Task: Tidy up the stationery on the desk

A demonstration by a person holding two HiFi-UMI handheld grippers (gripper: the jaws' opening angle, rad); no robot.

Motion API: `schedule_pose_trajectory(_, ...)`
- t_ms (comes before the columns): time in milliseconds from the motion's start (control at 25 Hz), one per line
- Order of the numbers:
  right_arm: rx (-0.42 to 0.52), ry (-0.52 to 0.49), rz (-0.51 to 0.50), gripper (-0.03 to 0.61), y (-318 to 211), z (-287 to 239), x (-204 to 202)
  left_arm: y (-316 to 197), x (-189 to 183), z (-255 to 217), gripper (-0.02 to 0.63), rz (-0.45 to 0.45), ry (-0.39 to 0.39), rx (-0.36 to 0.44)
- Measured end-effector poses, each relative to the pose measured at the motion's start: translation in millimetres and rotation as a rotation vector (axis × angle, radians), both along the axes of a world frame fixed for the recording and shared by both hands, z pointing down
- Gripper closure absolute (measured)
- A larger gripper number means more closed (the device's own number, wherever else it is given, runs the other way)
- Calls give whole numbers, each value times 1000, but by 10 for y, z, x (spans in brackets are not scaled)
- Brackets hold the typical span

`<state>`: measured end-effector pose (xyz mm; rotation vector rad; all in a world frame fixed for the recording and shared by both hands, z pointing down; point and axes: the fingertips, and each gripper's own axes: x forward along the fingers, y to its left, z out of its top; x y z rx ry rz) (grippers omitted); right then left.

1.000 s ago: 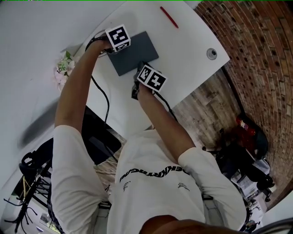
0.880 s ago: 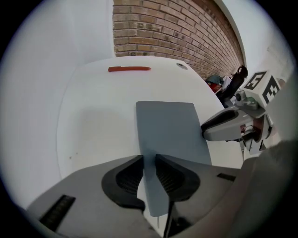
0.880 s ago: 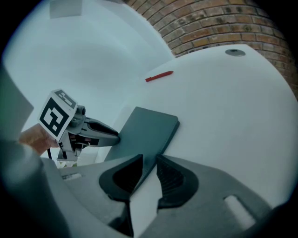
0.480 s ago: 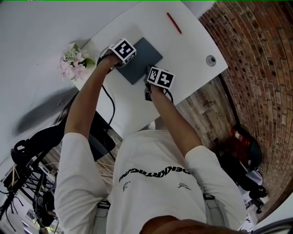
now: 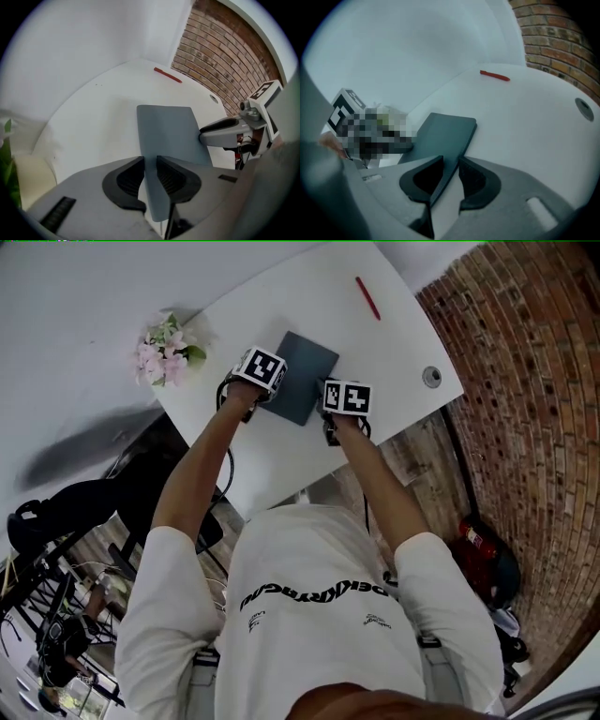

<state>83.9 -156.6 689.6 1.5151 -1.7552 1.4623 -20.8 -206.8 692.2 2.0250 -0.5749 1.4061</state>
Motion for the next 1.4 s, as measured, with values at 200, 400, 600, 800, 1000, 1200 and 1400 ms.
schedule_pose_trajectory(200, 16, 65, -167, 483, 9, -14, 62, 238, -35, -18, 531, -220, 48, -10)
schedule_pose_trajectory(400, 54, 101, -297, 484, -47, -29, 135, 475, -23, -51, 531, -469, 98, -15)
schedule_pose_trajectory(600, 81, 135, -388, 491, -124, -34, 192, 669, 53, -45, 531, -664, 154, -37)
schedule_pose_trajectory(800, 97, 132, -433, 502, -170, -35, 230, 779, 131, -54, 531, -795, 194, -37)
schedule_pose_trajectory(1000, 96, 153, -480, 502, -206, -41, 242, 813, 165, -54, 531, -857, 214, -5)
schedule_pose_trajectory(1200, 91, 145, -487, 502, -198, -34, 251, 818, 169, -46, 531, -873, 237, -32)
schedule_pose_trajectory(1400, 105, 148, -512, 502, -220, -37, 234, 814, 168, -53, 531, -884, 250, -49)
